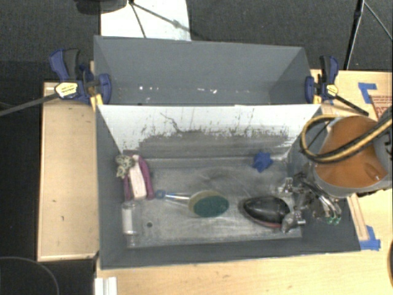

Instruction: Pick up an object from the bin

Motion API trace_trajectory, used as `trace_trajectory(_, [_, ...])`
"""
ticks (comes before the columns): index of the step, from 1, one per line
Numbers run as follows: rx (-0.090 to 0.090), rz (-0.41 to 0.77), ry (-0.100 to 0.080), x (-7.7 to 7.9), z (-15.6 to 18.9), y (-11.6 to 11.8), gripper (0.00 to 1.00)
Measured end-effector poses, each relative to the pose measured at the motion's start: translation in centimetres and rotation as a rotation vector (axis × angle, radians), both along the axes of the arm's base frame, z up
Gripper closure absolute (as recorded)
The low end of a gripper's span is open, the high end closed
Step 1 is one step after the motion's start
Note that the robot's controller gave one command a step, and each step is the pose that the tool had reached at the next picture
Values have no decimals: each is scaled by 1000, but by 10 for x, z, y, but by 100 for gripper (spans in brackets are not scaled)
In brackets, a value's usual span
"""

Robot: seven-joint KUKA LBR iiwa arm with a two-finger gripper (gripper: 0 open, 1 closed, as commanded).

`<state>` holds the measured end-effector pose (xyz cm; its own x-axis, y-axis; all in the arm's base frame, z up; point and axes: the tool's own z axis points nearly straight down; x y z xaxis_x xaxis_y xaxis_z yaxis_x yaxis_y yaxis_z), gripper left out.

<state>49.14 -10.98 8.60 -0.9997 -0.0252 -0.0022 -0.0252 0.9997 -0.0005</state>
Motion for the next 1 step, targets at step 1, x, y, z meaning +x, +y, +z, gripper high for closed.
trace_trajectory(1, [-1,2,-7,1,129,4,100])
